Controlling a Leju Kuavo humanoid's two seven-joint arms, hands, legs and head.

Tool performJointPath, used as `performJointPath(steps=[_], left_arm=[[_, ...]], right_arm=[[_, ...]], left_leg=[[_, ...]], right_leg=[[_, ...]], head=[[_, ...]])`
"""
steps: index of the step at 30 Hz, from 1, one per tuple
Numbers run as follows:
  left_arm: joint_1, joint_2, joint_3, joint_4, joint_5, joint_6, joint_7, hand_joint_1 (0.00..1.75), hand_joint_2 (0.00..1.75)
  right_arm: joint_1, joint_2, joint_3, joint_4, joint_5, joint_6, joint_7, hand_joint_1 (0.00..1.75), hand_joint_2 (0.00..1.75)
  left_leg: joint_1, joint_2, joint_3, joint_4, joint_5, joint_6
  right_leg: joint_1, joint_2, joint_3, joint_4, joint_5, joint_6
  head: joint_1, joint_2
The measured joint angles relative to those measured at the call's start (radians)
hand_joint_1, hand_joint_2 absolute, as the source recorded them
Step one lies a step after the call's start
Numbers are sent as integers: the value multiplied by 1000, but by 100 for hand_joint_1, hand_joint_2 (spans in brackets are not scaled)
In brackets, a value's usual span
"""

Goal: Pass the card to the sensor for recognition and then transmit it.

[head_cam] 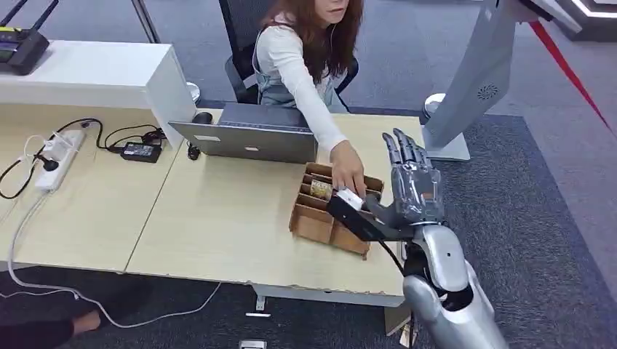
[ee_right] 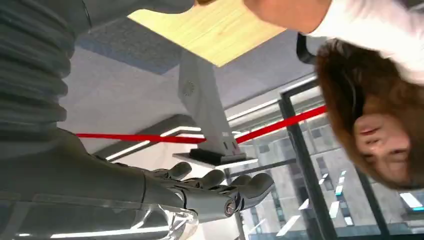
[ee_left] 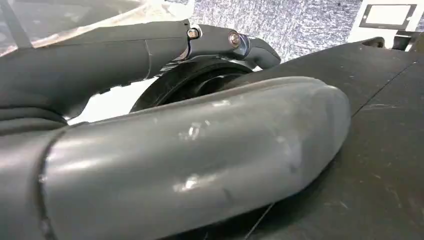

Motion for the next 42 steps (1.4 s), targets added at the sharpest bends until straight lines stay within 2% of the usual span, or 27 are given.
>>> performJointPath(steps=[10,25,28,30,34,38,41,42], left_arm=[[0,0,1,0,-3,1,-2,0,0],[0,0,4,0,-8,1,-5,0,0],[0,0,4,0,-9,2,-8,0,0],[0,0,5,0,-10,2,-9,0,0],[0,0,5,0,-11,2,-10,0,0],[0,0,5,0,-16,2,-13,0,0],[-1,-1,5,0,-21,2,-16,0,0],[-1,-1,5,0,-23,2,-16,0,0]], right_arm=[[-21,21,48,57,-18,-8,-4,0,175],[-32,25,74,107,-19,-10,-10,0,175],[-32,26,78,116,-20,-8,-13,7,175],[-32,29,79,122,-21,-8,-13,30,175],[-34,33,83,132,-21,-6,-16,54,175],[-42,40,97,151,-24,-3,-27,86,175],[-52,48,107,178,-27,-13,-35,127,175],[-59,51,109,195,-30,-22,-36,134,175]], left_leg=[[0,0,0,0,0,0],[0,0,0,0,0,0],[0,0,0,0,0,0],[0,0,0,0,0,0],[0,0,0,0,0,0],[0,0,0,0,0,0],[0,0,0,0,0,0],[0,0,0,0,0,0]], right_leg=[[0,0,0,0,0,0],[0,0,0,0,0,0],[0,0,0,0,0,0],[0,0,0,0,0,0],[0,0,0,0,0,0],[0,0,0,0,0,0],[0,0,0,0,0,0],[0,0,0,0,0,0]], head=[[0,0],[0,0],[0,0],[0,0],[0,0],[0,0],[0,0],[0,0]])
